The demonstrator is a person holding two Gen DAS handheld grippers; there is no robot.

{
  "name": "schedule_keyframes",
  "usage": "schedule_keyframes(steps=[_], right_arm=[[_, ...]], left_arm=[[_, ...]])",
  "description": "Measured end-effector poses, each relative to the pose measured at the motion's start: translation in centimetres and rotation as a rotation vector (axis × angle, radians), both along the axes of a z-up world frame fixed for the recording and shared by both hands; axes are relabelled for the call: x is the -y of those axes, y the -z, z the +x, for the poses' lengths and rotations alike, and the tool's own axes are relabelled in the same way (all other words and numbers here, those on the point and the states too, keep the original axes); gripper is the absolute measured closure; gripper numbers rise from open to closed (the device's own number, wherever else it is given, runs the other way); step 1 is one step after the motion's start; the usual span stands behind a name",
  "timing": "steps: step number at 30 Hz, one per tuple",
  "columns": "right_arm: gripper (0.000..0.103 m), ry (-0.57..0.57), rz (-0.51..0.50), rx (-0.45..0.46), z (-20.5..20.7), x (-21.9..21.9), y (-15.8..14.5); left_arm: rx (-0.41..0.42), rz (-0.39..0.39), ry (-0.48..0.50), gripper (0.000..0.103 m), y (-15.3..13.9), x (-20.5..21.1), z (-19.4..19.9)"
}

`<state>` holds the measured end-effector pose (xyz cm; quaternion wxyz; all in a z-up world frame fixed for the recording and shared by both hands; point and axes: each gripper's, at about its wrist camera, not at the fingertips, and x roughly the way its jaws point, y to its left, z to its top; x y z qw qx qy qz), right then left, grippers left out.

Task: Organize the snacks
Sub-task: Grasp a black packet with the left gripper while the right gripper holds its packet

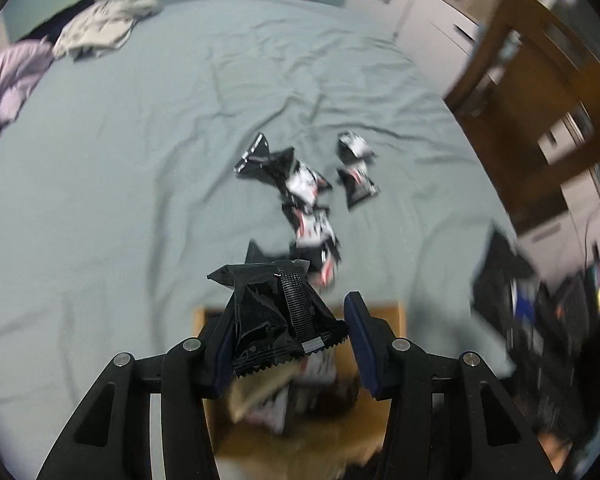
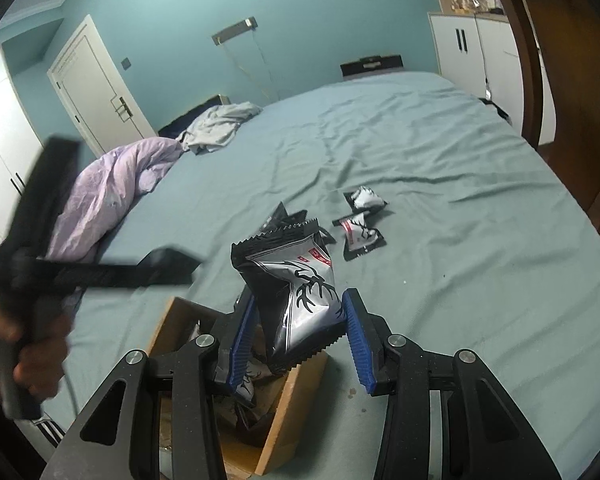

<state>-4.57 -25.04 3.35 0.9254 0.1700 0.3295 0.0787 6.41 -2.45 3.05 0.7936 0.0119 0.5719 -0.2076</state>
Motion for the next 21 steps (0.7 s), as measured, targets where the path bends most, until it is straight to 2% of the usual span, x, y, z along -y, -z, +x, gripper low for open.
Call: schedule_keyframes(steps=[3,6,13,16,19,21], right_arm=[[0.062,-0.019,-0.013,-0.002,0.0,-0.4,0.1],[0.062,-0.038,-0.027,-0.021,0.5,-0.8,0.3],[0.062,-0.055,-0.06,-0.043,1.0,-1.5,0.2],[0.062,-0.053,-0.055,-0.057,1.3,-1.5,0.4],[0.061,-0.054,-0.049,-0.062,1.5,-1.5,0.4],[0.061,-0.061,-0.04,-0.054,1.5,-1.6,0.3]], left_arm=[[0.009,0.006,0.055,0.055,-0.1,-0.8,-2.7],[0.012,0.05,0.107,0.054,1.4,-0.8,-4.4],[-0.089,0.11,0.072,0.054,6.3,-1.1,-4.8],[-0.124,0.124,0.082,0.053,7.4,-0.8,-5.1],[-0.143,0.142,0.045,0.048,8.1,-1.2,-4.7],[-0.139,0.107,0.04,0.044,7.6,-1.5,-4.6]])
